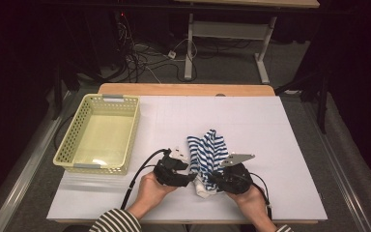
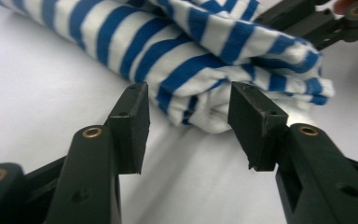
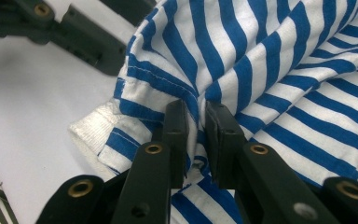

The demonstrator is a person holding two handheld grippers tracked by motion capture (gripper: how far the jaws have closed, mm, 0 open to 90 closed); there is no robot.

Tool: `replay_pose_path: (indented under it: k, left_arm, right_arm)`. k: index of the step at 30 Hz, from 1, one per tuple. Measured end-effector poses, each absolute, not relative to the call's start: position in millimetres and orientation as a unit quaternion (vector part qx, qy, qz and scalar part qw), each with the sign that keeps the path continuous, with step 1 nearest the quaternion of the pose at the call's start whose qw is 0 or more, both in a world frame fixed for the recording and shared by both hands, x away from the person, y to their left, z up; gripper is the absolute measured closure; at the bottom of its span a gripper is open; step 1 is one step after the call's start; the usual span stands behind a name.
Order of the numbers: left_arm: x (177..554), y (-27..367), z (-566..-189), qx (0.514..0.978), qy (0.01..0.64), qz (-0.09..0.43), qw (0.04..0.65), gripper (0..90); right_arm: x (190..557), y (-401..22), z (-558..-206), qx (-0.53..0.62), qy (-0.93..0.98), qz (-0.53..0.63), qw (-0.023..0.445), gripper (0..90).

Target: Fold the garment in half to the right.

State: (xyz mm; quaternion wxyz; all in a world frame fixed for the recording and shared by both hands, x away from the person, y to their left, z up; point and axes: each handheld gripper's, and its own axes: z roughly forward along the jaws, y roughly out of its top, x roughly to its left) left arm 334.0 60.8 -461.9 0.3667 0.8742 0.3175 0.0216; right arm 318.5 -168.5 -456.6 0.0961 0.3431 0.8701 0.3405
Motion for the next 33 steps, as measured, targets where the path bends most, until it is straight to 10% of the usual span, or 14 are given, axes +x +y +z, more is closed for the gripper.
replay_pose_path:
  k: [33]
  left_arm:
    - [339.5,48.2,-476.2,0.877,0.311,-0.001,0.367,68.2]
  right_arm:
    - [303.0,-220.6,-447.9,0.387,0.847,0.348,0.114,64.6]
